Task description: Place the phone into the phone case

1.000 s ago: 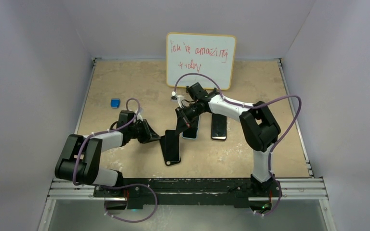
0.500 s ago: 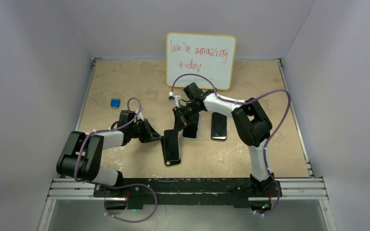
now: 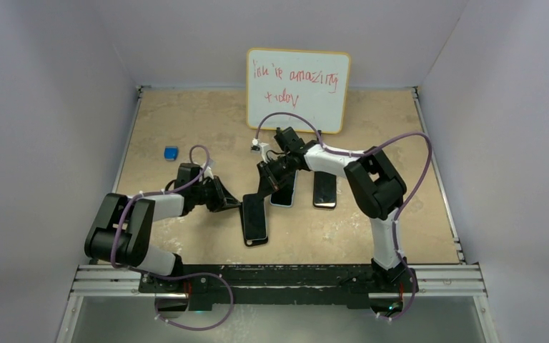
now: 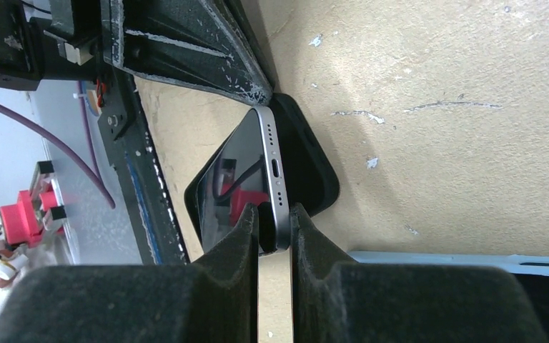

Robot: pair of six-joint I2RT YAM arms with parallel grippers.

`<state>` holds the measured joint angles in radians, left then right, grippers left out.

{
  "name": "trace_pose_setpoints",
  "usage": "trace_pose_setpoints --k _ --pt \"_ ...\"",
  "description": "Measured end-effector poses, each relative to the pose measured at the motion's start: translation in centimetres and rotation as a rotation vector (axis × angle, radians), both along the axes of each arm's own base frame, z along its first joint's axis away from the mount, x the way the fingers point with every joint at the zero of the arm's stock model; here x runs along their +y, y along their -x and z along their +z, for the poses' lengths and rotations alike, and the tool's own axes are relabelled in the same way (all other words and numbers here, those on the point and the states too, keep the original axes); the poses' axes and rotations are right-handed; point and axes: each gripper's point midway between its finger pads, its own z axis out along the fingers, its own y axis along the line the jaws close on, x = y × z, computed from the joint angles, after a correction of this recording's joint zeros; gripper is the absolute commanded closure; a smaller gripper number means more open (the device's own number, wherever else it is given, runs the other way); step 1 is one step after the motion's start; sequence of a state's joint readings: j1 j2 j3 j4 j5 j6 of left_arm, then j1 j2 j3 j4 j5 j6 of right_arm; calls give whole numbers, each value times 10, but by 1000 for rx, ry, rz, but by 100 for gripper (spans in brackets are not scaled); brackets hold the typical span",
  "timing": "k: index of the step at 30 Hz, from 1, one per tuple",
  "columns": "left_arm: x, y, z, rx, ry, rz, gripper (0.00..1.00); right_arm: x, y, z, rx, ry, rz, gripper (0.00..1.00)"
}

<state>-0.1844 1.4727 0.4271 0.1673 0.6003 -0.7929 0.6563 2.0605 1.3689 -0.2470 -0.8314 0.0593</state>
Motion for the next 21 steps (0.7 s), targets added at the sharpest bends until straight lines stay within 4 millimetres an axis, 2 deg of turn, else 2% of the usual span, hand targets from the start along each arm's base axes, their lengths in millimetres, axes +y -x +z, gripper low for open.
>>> trace_pose_setpoints --k 21 --pt "-1 -1 0 10 6 -6 96 8 -1 1 -96 -51 41 95"
